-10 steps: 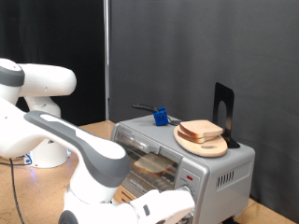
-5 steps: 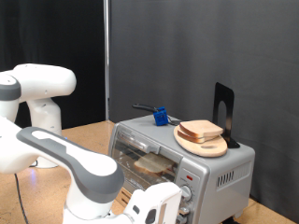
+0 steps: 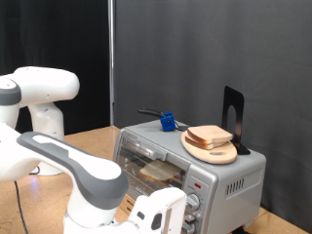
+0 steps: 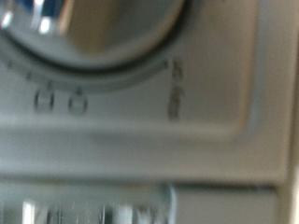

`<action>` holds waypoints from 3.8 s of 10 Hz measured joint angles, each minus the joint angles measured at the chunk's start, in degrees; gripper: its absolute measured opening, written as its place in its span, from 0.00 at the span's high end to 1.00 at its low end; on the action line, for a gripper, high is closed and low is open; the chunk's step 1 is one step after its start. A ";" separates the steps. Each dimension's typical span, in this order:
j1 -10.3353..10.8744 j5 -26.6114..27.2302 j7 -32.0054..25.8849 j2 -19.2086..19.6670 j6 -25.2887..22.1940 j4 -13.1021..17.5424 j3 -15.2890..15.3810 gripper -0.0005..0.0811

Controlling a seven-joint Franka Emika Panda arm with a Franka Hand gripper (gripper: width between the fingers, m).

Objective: Make a piece of toast with the oven

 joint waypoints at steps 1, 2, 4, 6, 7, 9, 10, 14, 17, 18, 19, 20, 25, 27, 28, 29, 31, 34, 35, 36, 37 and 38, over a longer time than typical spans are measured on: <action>-0.86 -0.70 -0.07 0.00 -1.44 -0.14 0.00 0.75; -1.65 -1.43 -0.12 0.00 -3.04 -0.19 0.00 0.75; -2.55 -2.71 -0.16 0.00 -5.51 -0.10 0.15 0.76; -2.54 -4.10 -0.16 0.00 -6.94 0.17 0.67 0.76; -2.23 -3.77 4.94 -0.52 -6.35 0.20 0.12 0.76; -0.86 -1.59 15.61 -2.68 -2.85 -0.13 -2.79 0.77; -0.16 -0.61 21.14 -3.50 -0.96 -0.25 -4.00 0.77; 0.80 1.37 33.26 -4.56 3.34 -0.93 -5.69 0.38; -0.60 1.66 26.14 -4.21 3.31 -2.15 -3.97 0.21; -1.83 1.76 21.45 -3.60 3.31 -3.05 -2.78 0.16; -3.16 2.11 17.60 -3.01 3.33 -4.05 -1.86 0.16; -4.25 2.73 14.67 -2.93 3.65 -5.11 -1.45 0.16; -4.24 3.99 8.06 -2.63 8.84 -8.18 -1.45 0.16; -3.40 4.14 8.06 -2.58 9.95 -8.27 -2.02 0.16; -3.20 4.18 8.06 -2.56 10.15 -8.49 -2.14 0.16; -2.96 4.31 8.10 -2.56 10.63 -8.54 -2.22 0.16; -2.91 4.82 8.10 -2.56 10.73 -8.54 -2.25 0.16; -2.90 6.46 8.09 -2.53 10.37 -8.59 -2.00 0.49; -2.96 7.19 8.09 -2.55 10.13 -8.59 -1.75 0.66; -2.98 7.46 8.09 -2.56 10.05 -8.59 -1.80 0.66; -3.00 7.64 8.09 -2.56 10.01 -8.59 -1.83 0.75; -3.02 7.87 8.09 -2.56 9.97 -8.59 -1.86 0.75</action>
